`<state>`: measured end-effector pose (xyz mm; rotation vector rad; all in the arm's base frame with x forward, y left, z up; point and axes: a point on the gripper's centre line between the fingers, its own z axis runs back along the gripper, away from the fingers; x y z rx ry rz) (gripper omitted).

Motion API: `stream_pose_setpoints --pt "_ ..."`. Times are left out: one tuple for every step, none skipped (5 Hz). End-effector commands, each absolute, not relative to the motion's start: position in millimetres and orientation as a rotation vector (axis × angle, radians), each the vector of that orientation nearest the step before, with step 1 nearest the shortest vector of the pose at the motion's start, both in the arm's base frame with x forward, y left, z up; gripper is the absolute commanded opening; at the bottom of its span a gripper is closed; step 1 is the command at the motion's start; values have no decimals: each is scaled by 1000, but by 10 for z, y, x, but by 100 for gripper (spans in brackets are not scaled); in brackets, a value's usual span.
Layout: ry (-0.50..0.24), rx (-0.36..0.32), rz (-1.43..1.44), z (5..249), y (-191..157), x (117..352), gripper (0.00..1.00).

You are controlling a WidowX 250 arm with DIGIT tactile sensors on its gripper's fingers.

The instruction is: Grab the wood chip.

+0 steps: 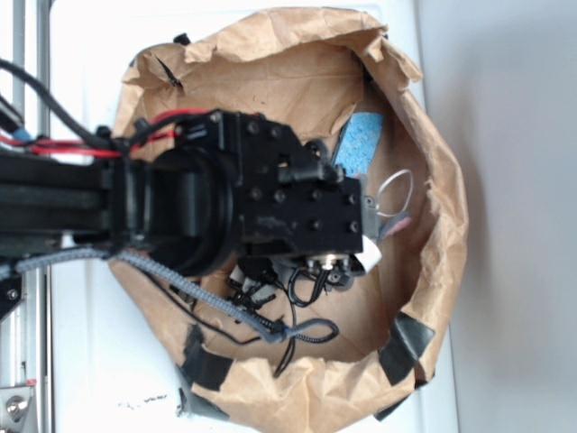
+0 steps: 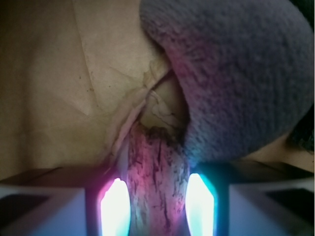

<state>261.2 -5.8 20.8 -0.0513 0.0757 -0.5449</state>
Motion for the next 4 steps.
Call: stream_pose_setpoints --pt "-20 -34 -546 402 -63 2712 0" --pt "-36 -44 -517 513 -53 2751 0" --pt "-80 -49 -425 818 9 2778 0" --pt "-84 -73 -321 1170 70 2790 0"
